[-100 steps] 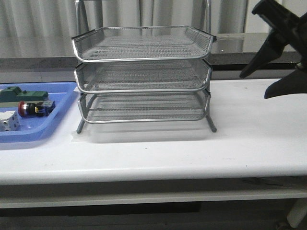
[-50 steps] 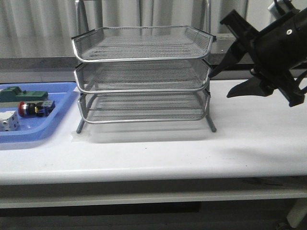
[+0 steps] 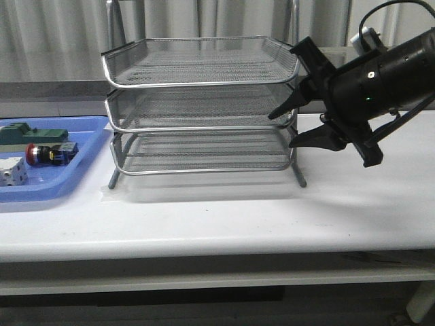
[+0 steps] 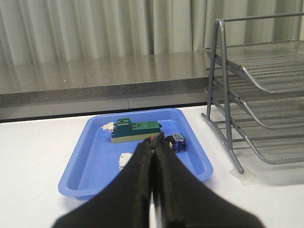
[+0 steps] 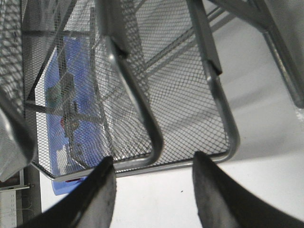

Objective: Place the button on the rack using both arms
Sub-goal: 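Reach the right gripper to the front edge of the middle wire tray, then pull the middle wire tray out toward the robot with the right gripper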

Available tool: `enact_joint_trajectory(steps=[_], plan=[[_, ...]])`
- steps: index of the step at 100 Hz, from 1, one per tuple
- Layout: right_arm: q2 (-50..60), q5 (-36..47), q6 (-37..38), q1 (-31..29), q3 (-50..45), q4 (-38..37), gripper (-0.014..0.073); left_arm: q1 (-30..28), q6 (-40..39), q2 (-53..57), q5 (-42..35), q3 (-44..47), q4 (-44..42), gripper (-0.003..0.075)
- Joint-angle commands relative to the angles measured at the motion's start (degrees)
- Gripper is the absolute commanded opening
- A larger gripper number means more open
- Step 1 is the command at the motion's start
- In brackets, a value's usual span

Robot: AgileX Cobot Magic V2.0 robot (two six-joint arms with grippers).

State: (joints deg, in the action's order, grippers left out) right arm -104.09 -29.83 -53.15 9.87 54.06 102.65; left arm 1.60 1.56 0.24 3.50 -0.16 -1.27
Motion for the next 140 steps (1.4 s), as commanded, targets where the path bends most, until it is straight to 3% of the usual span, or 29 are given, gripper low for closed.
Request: enact_joint_trajectory(steps=[1,79,108,120,140], plan=[[1.0,-4.97,-3.03,-0.09,2.19,7.54,0.0389,-0.09,-0.55,1.91,-4.31,3.2,0.53,-0.0021],[-4.85,-8.62,-3.87,-0.09,8.75,8.32,0.0386,-0.09,-0.55,1.91,-4.31,3.2,0.53,-0.0021],[-4.85,-8.43,-3.87,-0.09,8.75,8.32,0.0079,-0.09,-0.55,1.91,-4.31,3.2,0.53,-0.0021],[-4.85,-8.43,-3.87,-0.09,8.75,8.16,0.0032,-0.09,-0.55,1.91,-4.31,3.2,0.53,-0.0021],[-4.85,-10.41,-3.82,-0.09,7.58,7.14,0.0032,-0.09,-0.55,1.91,-4.31,3.2,0.53,-0.0021]])
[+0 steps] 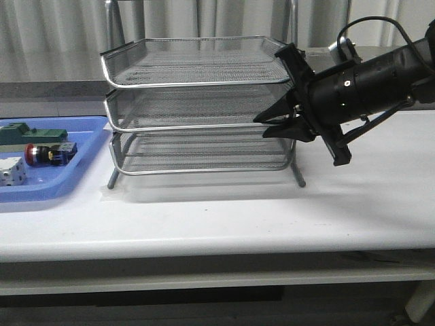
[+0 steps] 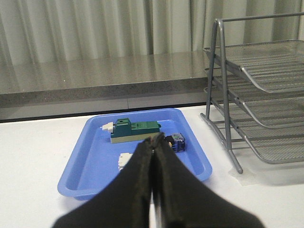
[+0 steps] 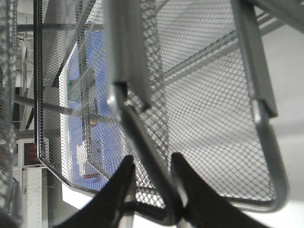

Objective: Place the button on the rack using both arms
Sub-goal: 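Pull the middle wire tray out toward the robot with the right gripper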

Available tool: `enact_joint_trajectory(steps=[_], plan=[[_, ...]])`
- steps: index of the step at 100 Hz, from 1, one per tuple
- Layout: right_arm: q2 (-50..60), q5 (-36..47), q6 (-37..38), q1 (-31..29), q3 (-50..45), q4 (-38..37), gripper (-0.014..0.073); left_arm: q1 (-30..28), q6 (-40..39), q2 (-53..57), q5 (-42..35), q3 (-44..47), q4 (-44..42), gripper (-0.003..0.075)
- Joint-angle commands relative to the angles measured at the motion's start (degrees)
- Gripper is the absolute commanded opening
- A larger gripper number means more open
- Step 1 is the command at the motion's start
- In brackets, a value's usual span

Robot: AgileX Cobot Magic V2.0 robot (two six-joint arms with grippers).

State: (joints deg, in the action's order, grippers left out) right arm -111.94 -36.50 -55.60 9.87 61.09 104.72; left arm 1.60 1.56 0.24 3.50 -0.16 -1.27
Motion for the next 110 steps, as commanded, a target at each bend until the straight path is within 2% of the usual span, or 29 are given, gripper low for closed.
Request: enact_joint_trajectory(steps=[1,39,110], plan=[[3.0,-3.85,-1.37,-0.09,0.32,5.07,0.0032,-0.09,-0.55,1.91,-4.31,3.2,0.53,-0.0021],[4.31,-6.78,-4.86,-0.09,-7.71,4.42,0.0032,-0.09,-0.55,1.91,-4.31,3.2,0.53,-0.0021],[16.2,-6.42,-12.14,-0.09,-26.76,4.42,0.0032,-0.09,-0.55,1.91,-4.31,3.2,0.53,-0.0021]])
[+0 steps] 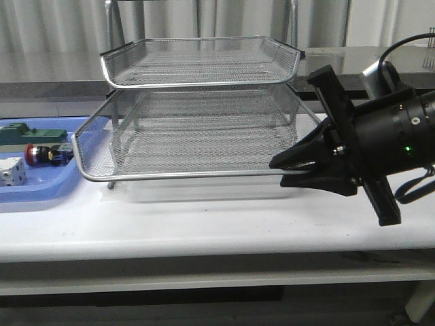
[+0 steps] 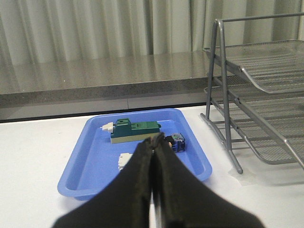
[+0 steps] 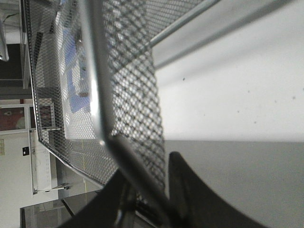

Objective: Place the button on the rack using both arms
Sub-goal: 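Pull the middle wire tray out toward the robot with the right gripper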

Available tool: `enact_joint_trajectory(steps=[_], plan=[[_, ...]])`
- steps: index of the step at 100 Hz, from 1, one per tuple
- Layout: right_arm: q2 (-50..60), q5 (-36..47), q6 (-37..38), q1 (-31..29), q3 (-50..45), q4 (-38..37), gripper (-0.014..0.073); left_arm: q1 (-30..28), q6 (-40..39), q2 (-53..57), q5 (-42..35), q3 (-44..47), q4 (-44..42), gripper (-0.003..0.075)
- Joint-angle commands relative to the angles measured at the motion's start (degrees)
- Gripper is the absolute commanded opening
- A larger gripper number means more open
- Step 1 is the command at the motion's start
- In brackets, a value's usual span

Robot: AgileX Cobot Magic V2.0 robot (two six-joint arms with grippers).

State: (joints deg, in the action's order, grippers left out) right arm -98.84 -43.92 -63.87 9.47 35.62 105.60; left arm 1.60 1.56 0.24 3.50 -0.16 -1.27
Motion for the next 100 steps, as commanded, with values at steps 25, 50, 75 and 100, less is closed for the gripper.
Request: enact_joint_trajectory(steps=[25,50,75,100], plan=[[5.45,1.41,-5.73,0.32,-2.47,5.33,0.0044,-0.09,-0.55,1.91,-4.31,3.2,0.53,-0.0021],[5.58,0.73,-7.85,0.32,-2.35,5.33,0.0327,-0.09,-0.55,1.91,-4.31,3.2,0.53,-0.0021],[5.61,-0.04,-8.24,0.32,-2.35,5.33,0.0407,-0.09,-0.55,1.91,-4.31,3.2,0.53,-0.0021],[6.15,-1.21,-8.76,0.25,-2.35,5.33,0.0407,-0.09,-0.55,1.91,-4.31,3.2,0.53,-0.0021]])
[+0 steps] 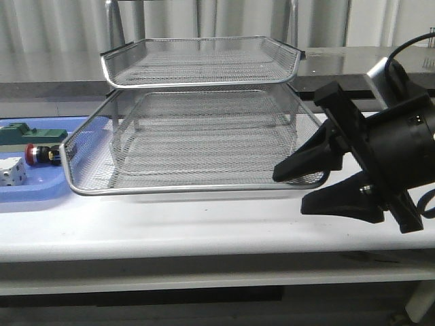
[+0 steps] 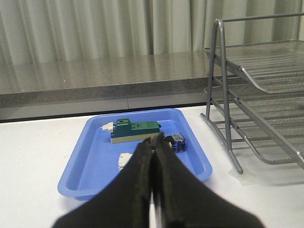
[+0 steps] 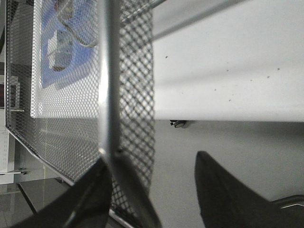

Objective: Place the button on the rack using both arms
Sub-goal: 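Pull the middle wire tray out toward the robot with the right gripper, then open the right gripper and withdraw it from the tray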

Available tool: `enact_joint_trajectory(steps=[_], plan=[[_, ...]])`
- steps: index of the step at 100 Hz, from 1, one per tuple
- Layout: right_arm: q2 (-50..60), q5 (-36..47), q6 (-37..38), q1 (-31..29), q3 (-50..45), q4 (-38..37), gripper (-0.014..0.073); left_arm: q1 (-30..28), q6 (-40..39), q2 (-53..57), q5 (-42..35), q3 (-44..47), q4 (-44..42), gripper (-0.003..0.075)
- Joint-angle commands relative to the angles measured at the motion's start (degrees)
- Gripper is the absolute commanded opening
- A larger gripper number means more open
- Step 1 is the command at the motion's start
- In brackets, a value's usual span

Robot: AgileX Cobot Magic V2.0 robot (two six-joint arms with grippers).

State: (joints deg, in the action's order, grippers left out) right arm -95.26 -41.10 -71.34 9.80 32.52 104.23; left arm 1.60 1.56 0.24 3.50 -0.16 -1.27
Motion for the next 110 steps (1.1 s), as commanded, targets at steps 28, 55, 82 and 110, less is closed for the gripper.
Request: enact_joint_trajectory(steps=[28,55,82,110], plan=[[8.54,0.38,-1.29,-0.08,0.75,5.99,0.0447,-0.09,-0.55,1.91,-4.31,3.2,0.53,-0.0021],[14.5,2.57,2.28,-0.08,0.68,0.05,0.05,-0.09,-0.55,1.91,-4.31,3.2,0.53,-0.0021],[19.7,7.77,11.89,-0.08,0.68,-16.16,0.05,-0.09,-0.55,1.91,-4.31,3.2,0.53,-0.0021],[27.24,13.12,20.92,-0.41,0.68,-32.46,0.05,-0.09,-0.55,1.91,-4.31,3.2,0.53,-0.0021]])
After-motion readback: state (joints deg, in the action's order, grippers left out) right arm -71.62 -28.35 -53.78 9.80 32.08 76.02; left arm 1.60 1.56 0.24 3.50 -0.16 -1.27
